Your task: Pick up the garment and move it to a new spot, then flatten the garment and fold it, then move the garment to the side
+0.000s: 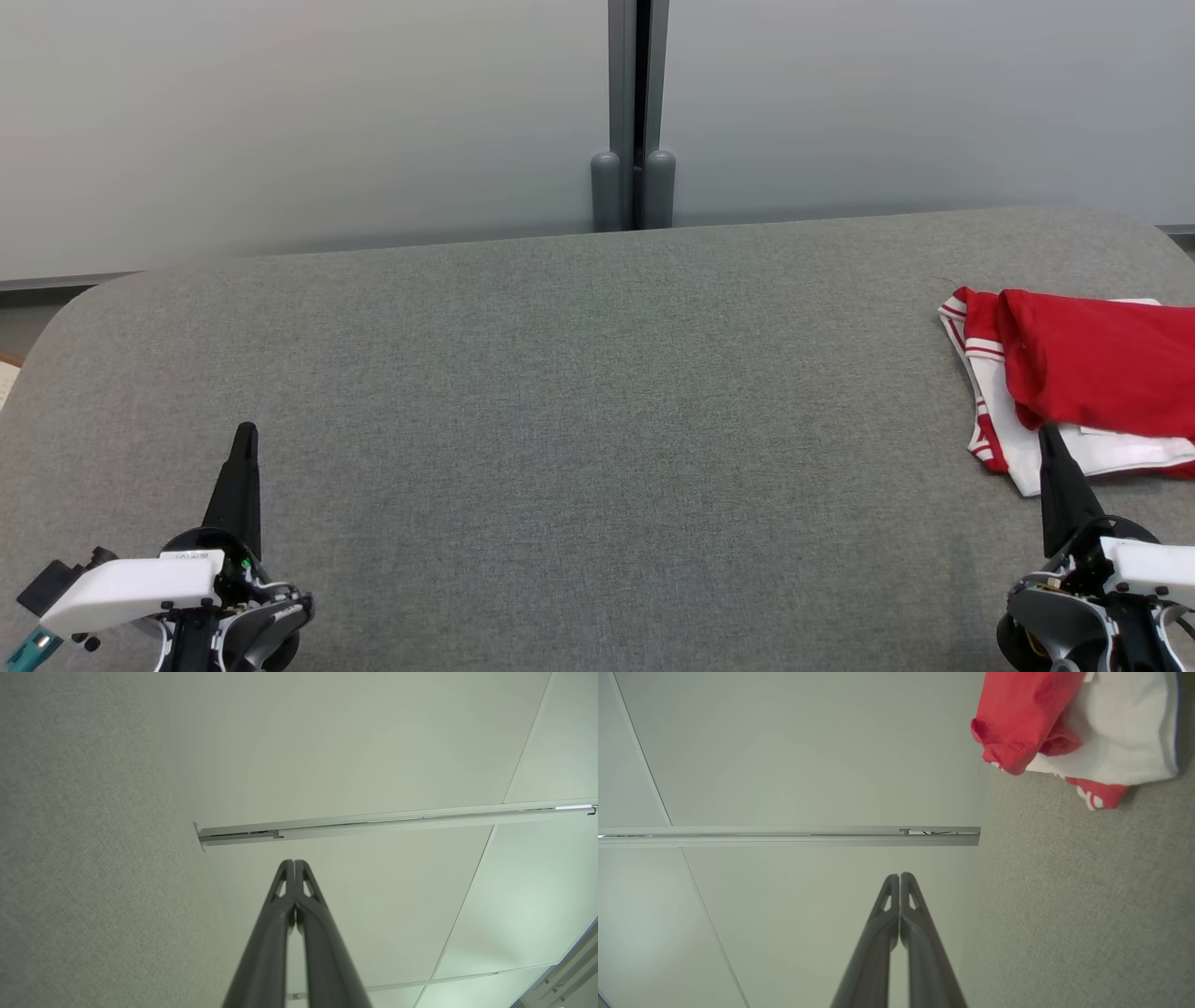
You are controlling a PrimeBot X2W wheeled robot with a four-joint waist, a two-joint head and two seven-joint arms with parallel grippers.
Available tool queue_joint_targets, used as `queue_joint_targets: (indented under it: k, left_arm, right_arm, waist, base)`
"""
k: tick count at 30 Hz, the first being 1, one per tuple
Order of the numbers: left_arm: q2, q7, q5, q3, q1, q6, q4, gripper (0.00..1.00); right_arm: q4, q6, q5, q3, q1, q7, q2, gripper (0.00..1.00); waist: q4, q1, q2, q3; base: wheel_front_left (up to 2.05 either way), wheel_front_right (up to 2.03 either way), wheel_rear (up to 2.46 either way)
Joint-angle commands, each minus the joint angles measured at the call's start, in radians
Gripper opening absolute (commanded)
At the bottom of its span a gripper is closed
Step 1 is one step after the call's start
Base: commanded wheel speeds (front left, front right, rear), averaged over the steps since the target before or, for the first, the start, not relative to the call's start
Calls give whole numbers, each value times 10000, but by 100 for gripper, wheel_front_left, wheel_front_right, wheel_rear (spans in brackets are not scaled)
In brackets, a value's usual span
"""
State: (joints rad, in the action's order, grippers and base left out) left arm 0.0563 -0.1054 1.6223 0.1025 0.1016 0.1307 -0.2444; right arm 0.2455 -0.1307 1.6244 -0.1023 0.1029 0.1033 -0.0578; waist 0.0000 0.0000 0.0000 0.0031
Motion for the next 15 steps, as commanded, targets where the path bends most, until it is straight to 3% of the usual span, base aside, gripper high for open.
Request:
queue_joint_targets:
  k: [1, 15]
  left_arm:
    - [41, -32, -12, 44, 126, 31, -12, 0]
    - [24, -53, -33, 63, 129, 33, -12, 0]
  right_arm:
    - [-28, 0, -38, -25, 88, 58, -21, 0]
    - [-26, 0, -59, -44, 91, 72, -6, 0]
  waist:
    - [1, 0, 0, 0]
    - [1, 0, 0, 0]
  base:
    - [0, 0, 0]
    - [0, 0, 0]
